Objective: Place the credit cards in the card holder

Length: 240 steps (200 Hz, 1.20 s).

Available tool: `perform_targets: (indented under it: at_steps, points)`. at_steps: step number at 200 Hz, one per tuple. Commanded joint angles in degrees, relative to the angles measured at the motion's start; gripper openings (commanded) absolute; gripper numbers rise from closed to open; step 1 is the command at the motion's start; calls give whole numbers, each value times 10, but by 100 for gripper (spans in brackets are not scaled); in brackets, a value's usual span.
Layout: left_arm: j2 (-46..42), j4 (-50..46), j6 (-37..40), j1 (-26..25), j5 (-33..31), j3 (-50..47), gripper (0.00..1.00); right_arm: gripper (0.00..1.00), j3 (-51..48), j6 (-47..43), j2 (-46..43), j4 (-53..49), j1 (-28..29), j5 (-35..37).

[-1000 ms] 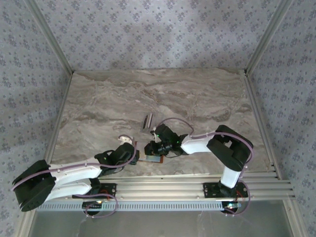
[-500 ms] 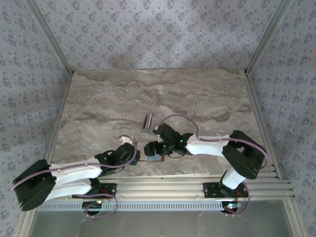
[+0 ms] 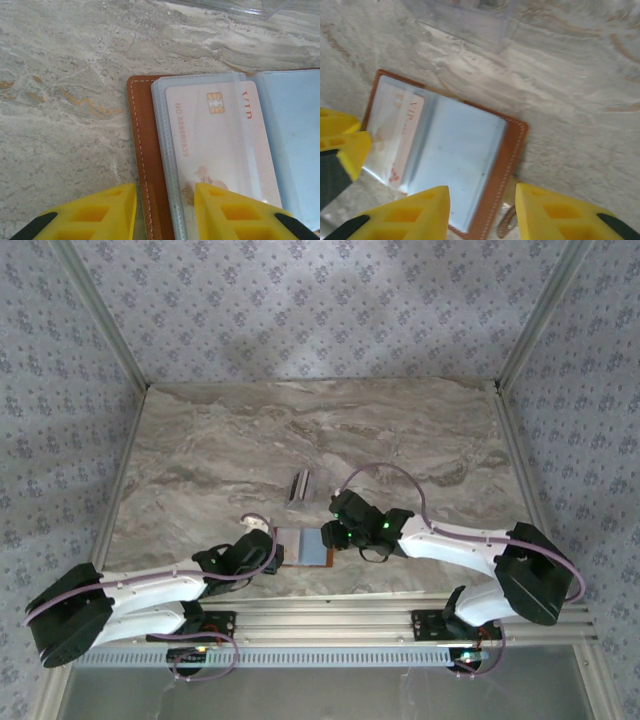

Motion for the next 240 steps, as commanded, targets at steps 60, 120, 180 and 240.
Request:
perform_targets:
  at_steps: [60, 120, 180, 240]
  points:
    - [0, -19, 2, -5, 8, 8, 36, 37, 101, -74, 101, -50, 33, 78]
    - [-5, -19, 1, -5, 7, 5, 36, 40, 149, -98, 183, -56, 32, 66]
    - [-8, -20, 2, -5, 5, 4, 36, 40, 148, -94, 200, -52, 32, 71]
    - [-7, -19, -1, -5, 2, -1, 36, 58, 124, -42, 129, -136, 59, 183]
